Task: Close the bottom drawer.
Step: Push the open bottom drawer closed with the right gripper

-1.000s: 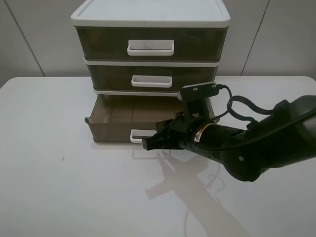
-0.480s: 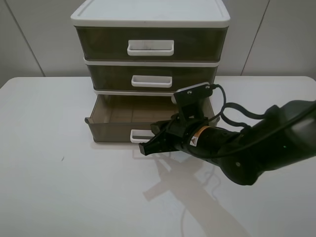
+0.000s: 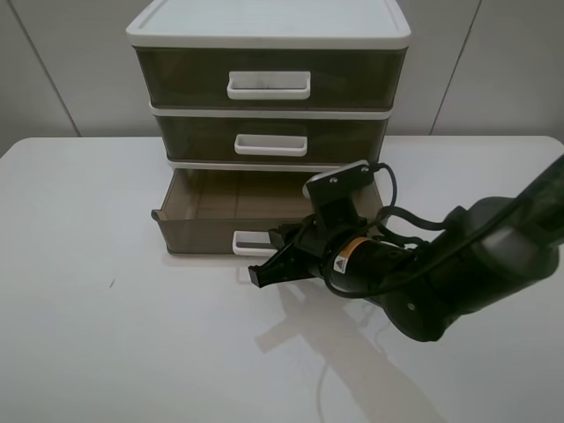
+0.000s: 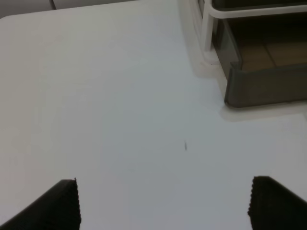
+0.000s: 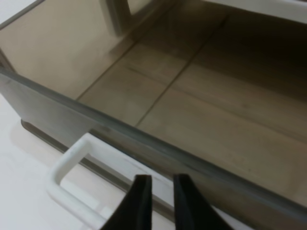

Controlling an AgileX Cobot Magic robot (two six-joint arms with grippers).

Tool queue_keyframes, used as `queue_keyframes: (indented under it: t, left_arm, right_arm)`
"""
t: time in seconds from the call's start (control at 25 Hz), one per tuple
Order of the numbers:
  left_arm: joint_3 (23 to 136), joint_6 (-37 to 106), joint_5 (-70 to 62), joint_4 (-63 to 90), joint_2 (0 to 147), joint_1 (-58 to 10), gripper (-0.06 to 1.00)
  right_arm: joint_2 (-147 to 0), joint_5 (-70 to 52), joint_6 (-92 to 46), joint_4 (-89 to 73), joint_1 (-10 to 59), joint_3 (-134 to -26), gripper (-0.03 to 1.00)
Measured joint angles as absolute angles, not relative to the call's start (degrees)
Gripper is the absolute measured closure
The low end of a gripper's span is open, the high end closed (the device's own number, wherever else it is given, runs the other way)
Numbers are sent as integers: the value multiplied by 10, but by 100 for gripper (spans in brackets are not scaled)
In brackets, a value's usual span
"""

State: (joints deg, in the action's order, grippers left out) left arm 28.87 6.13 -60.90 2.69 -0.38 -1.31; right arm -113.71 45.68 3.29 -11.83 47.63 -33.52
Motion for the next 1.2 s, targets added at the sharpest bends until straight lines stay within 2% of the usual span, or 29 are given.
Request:
queue_keyframes:
  t: [0.52,0.92,1.2]
  left_arm:
    - [289,61,-609,27,-4,-13,23]
    - [289,61,-609,27,-4,-13,23]
    - [289,61,-609,27,-4,-13,23]
  right_arm:
    - [-1181,469,35,-120,477,-388,95]
    - [-1209,475,28,-180,477,-434,95]
    - [-1223,488,15,-214,453,-450,95]
